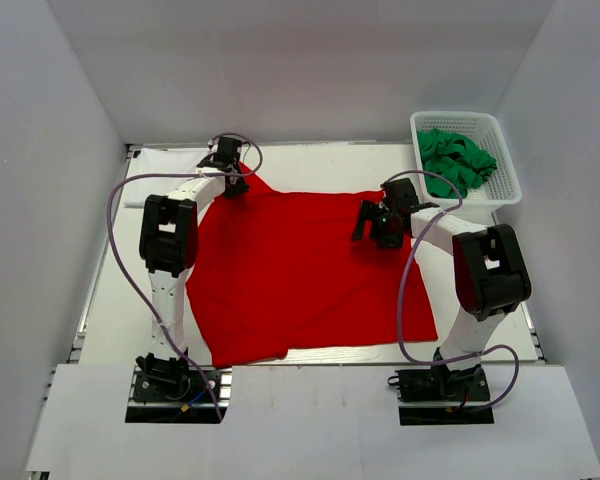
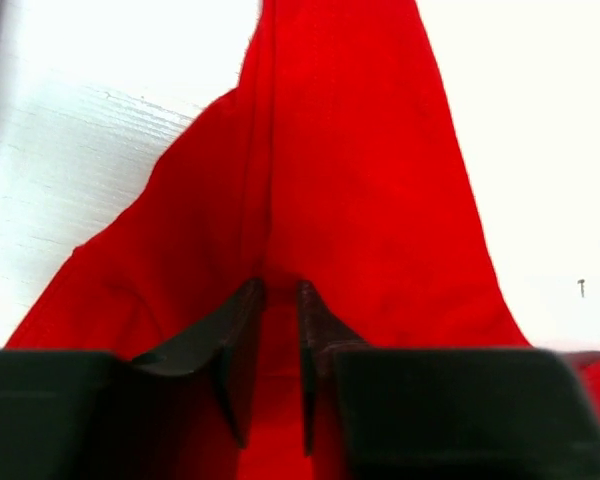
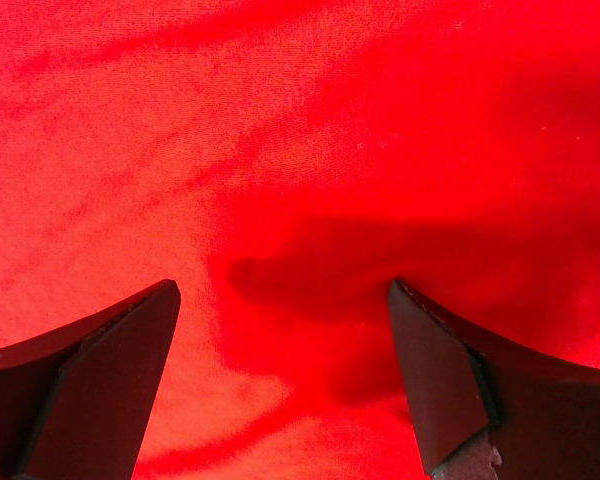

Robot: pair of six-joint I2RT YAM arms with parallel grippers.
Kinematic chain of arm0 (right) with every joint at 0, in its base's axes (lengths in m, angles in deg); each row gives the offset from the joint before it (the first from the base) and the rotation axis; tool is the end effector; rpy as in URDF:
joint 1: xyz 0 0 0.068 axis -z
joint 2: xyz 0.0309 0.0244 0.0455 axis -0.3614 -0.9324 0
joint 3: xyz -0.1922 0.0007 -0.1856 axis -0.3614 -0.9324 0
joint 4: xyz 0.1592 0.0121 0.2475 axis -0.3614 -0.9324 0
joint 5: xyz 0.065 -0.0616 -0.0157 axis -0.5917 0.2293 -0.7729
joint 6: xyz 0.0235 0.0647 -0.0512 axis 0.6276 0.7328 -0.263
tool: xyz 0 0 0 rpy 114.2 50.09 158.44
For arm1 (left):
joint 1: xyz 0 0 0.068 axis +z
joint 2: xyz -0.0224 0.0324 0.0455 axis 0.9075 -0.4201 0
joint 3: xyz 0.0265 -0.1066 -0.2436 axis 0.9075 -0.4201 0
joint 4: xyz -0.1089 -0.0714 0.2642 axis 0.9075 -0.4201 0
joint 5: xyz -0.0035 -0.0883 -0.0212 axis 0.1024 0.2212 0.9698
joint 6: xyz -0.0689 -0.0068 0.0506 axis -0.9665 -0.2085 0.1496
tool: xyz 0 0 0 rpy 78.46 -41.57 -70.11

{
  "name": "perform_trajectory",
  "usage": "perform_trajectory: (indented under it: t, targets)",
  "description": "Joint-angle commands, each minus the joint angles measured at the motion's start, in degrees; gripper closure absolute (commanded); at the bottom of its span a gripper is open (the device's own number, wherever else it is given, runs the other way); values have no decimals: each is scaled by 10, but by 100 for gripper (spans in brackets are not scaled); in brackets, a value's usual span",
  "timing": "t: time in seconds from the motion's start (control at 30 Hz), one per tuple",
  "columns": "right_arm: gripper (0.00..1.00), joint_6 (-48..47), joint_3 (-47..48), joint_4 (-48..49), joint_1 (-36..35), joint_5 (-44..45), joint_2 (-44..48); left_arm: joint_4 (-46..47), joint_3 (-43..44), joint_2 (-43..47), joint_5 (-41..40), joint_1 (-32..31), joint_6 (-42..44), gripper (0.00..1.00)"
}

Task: Fold and stack the t-shirts
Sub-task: Flatten out the tshirt

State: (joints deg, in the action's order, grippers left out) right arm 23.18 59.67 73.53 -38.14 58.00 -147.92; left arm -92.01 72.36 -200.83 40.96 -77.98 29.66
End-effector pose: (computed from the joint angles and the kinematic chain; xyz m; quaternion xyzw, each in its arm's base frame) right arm 0.3918 0.1297 0.1089 0.0361 0.9488 0.1654 0.2666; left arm 0.5376 -0.1073 0.1122 -0.1661 0.9339 -0.0225 0.3158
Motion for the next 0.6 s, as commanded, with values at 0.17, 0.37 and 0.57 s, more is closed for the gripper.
perform_trajectory:
  t: [0.17,0.37,0.57]
  targets:
    - [10,-5,13,-17,2,4,-14,11,0,4,-4,3,-7,81]
    - [10,-6,15,-19,3,5,-17,18,0,4,8,3,-2,100]
    - [10,-5,14,-18,3,5,-14,101,-28,26,30,3,25,100]
